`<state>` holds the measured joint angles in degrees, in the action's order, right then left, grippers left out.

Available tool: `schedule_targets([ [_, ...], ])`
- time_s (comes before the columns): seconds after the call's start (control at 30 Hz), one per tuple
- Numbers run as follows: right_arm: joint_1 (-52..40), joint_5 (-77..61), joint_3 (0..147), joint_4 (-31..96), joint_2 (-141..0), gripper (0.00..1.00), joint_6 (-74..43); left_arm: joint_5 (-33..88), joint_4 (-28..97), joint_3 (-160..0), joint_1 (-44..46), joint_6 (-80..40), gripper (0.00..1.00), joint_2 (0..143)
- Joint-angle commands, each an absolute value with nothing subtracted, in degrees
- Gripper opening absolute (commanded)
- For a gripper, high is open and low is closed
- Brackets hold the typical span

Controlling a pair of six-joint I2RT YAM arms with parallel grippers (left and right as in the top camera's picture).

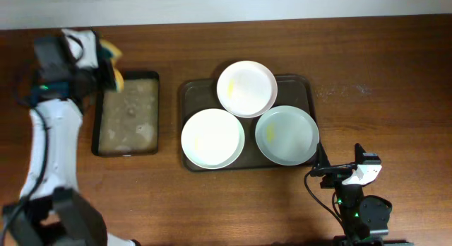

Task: Clean dirty plates on tray and stack at the side

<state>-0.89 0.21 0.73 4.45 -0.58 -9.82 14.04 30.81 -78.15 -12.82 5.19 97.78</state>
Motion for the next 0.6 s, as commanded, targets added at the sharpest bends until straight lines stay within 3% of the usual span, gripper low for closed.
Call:
schedule_targets([
  [0.0,-0.7,0.7,0.3,4.7,-0.2,0.98,-9.3,13.1,29.2,-75.8,-12.8,6.3,0.0,98.4],
  [0.17,-0.7,0.7,0.3,4.7,-0.2,0.98,-9.3,21.7,27.7,-80.4,-12.8,6.3,0.0,89.7],
  [0.27,-0.7,0.7,0.3,4.7,-0.2,0.98,-9.3,17.0,27.7,-79.9,-12.8,6.3,0.0,86.1],
  [0.57,-0.7,0.7,0.3,4.7,-0.2,0.98,-9.3,14.8,22.7,-67.5,-13.0,6.3,0.0,94.4],
])
